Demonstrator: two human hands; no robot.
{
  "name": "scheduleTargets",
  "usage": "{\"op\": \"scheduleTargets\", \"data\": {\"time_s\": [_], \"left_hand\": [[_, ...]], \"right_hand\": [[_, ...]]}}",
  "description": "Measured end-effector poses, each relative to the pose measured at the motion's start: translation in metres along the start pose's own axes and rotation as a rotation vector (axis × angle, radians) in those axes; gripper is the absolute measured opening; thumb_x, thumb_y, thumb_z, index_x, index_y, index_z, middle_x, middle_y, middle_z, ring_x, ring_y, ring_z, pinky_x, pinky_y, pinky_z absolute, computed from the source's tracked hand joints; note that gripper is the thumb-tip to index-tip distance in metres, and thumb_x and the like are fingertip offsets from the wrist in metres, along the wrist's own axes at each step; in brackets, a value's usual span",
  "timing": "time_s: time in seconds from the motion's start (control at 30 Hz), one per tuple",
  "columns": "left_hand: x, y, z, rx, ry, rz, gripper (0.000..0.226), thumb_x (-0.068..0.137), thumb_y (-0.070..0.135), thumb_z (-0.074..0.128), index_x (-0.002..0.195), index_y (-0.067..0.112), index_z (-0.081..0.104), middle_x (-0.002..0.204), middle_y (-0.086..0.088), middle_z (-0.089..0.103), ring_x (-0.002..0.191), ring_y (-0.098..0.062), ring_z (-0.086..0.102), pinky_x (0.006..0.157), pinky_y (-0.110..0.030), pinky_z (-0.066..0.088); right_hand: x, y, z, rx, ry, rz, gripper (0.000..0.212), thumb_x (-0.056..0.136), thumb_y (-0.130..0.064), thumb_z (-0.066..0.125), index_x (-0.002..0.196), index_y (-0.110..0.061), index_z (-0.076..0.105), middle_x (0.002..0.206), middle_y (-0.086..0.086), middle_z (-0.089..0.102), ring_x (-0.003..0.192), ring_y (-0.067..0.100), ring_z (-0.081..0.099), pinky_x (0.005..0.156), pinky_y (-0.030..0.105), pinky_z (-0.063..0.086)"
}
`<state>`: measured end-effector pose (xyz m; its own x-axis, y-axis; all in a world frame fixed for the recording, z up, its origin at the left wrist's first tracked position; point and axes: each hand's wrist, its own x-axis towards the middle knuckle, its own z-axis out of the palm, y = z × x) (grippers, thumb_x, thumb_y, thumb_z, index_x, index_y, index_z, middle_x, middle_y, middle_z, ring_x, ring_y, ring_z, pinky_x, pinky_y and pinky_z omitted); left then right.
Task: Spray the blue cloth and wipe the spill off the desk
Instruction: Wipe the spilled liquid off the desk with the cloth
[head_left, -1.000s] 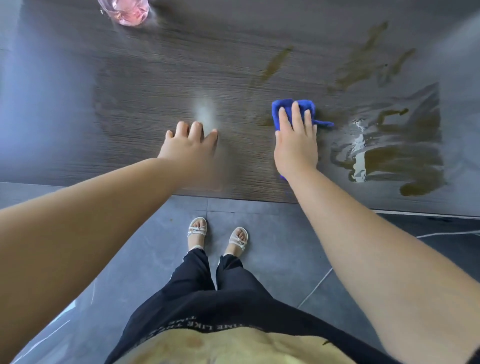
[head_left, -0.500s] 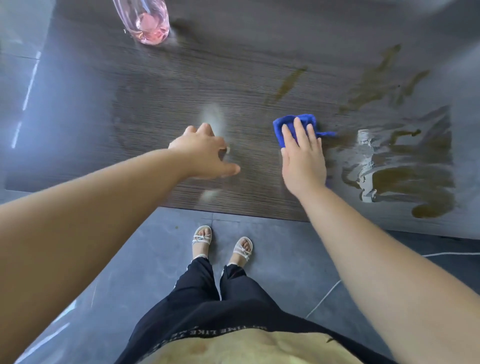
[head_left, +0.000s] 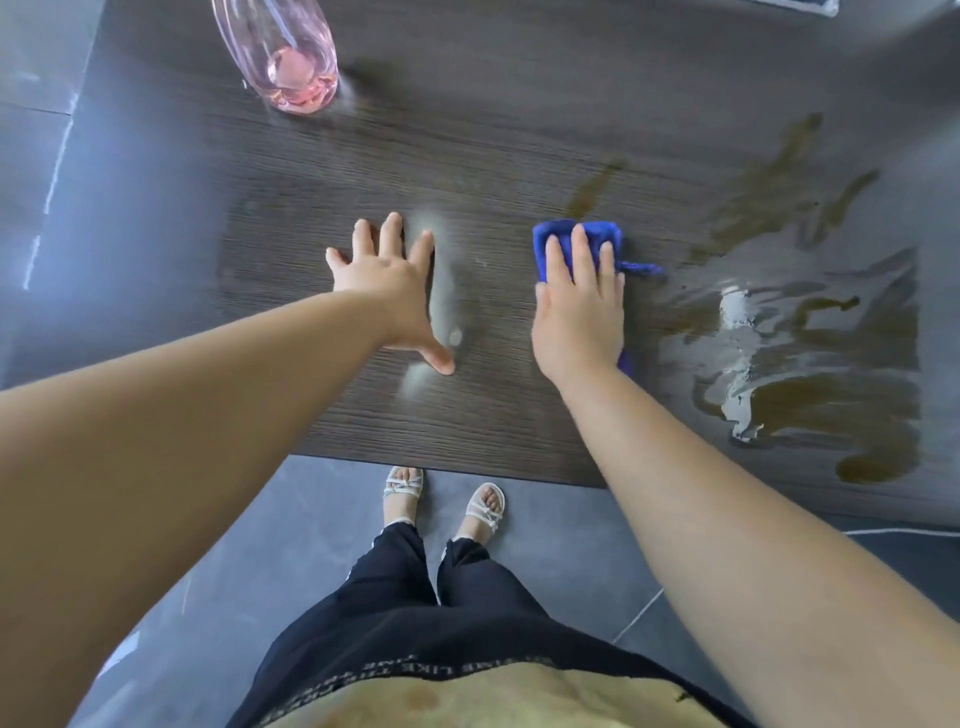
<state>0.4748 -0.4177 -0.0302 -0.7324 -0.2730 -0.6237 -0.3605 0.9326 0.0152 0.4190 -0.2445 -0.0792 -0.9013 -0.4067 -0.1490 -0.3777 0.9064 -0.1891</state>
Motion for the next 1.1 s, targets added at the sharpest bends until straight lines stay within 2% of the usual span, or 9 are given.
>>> {"op": "scheduleTargets", "data": {"time_s": [0.1, 0.23, 0.33, 0.43, 0.5, 0.7, 0.77, 1.0, 1.1], "left_hand": [[0.004, 0.001, -0.003, 0.017, -0.027, -0.026, 0.147, 0.040, 0.069, 0.079, 0.149, 0.023, -0.007, 0.156, -0.009, -0.010, 0.142, -0.038, -0.007, 0.111, -0.061, 0.014], [0.005, 0.004, -0.003, 0.045, -0.036, -0.024, 0.148, 0.038, 0.069, 0.080, 0.148, 0.021, -0.006, 0.155, -0.011, -0.008, 0.141, -0.038, -0.006, 0.110, -0.061, 0.017], [0.005, 0.003, -0.004, 0.044, -0.046, -0.021, 0.147, 0.039, 0.069, 0.080, 0.149, 0.021, -0.006, 0.155, -0.010, -0.009, 0.142, -0.039, -0.006, 0.110, -0.062, 0.017], [0.005, 0.003, -0.005, 0.050, -0.051, -0.014, 0.147, 0.040, 0.069, 0.079, 0.149, 0.020, -0.007, 0.155, -0.010, -0.009, 0.141, -0.039, -0.006, 0.110, -0.062, 0.017], [0.005, 0.003, -0.005, 0.049, -0.054, -0.018, 0.148, 0.040, 0.069, 0.079, 0.148, 0.021, -0.008, 0.155, -0.010, -0.010, 0.141, -0.039, -0.007, 0.110, -0.062, 0.016], [0.006, 0.003, -0.005, 0.052, -0.053, -0.025, 0.148, 0.040, 0.070, 0.079, 0.148, 0.021, -0.009, 0.156, -0.009, -0.011, 0.142, -0.039, -0.008, 0.111, -0.061, 0.015], [0.006, 0.002, -0.004, 0.050, -0.051, -0.024, 0.148, 0.040, 0.070, 0.078, 0.148, 0.020, -0.009, 0.155, -0.009, -0.011, 0.142, -0.039, -0.008, 0.111, -0.061, 0.015], [0.006, 0.003, -0.004, 0.043, -0.066, -0.031, 0.148, 0.040, 0.070, 0.078, 0.148, 0.022, -0.011, 0.155, -0.008, -0.013, 0.142, -0.039, -0.010, 0.112, -0.061, 0.013], [0.006, 0.003, -0.005, 0.043, -0.064, -0.035, 0.149, 0.039, 0.070, 0.079, 0.148, 0.022, -0.011, 0.155, -0.009, -0.013, 0.142, -0.039, -0.009, 0.111, -0.061, 0.013]], "right_hand": [[-0.011, -0.024, 0.011, -0.002, 0.014, -0.209, 0.050, 0.094, -0.020, 0.045, 0.144, -0.016, 0.037, 0.154, 0.006, 0.028, 0.140, 0.036, 0.023, 0.113, 0.049, 0.019], [-0.032, 0.022, 0.005, -0.085, -0.076, -0.550, 0.051, 0.089, -0.012, 0.049, 0.139, -0.017, 0.044, 0.149, 0.004, 0.038, 0.136, 0.033, 0.034, 0.110, 0.046, 0.026], [0.000, 0.043, -0.007, -0.099, -0.050, -0.390, 0.047, 0.092, -0.014, 0.040, 0.139, -0.013, 0.043, 0.149, 0.010, 0.036, 0.135, 0.038, 0.033, 0.108, 0.053, 0.029], [0.051, 0.026, -0.012, -0.071, -0.004, -0.031, 0.049, 0.099, -0.019, 0.037, 0.147, -0.016, 0.028, 0.157, 0.007, 0.016, 0.143, 0.034, 0.014, 0.115, 0.047, 0.016], [0.065, 0.002, -0.010, -0.042, 0.024, 0.061, 0.051, 0.100, -0.024, 0.036, 0.149, -0.018, 0.022, 0.158, 0.004, 0.010, 0.144, 0.032, 0.008, 0.116, 0.044, 0.008], [-0.001, 0.008, -0.001, -0.098, -0.073, -0.512, 0.049, 0.093, -0.025, 0.032, 0.138, -0.015, 0.045, 0.148, 0.006, 0.039, 0.136, 0.035, 0.034, 0.110, 0.048, 0.027], [0.002, 0.033, -0.008, -0.135, -0.083, -0.567, 0.049, 0.091, -0.024, 0.033, 0.137, -0.015, 0.048, 0.146, 0.007, 0.042, 0.133, 0.035, 0.039, 0.107, 0.050, 0.031], [0.100, 0.014, -0.019, -0.049, 0.024, 0.099, 0.051, 0.101, -0.023, 0.032, 0.150, -0.020, 0.017, 0.159, 0.003, 0.006, 0.145, 0.030, 0.004, 0.117, 0.044, 0.006], [0.096, -0.019, -0.009, -0.034, 0.005, 0.030, 0.051, 0.100, -0.026, 0.033, 0.149, -0.021, 0.018, 0.159, 0.001, 0.008, 0.145, 0.031, 0.005, 0.116, 0.043, 0.006]]}}
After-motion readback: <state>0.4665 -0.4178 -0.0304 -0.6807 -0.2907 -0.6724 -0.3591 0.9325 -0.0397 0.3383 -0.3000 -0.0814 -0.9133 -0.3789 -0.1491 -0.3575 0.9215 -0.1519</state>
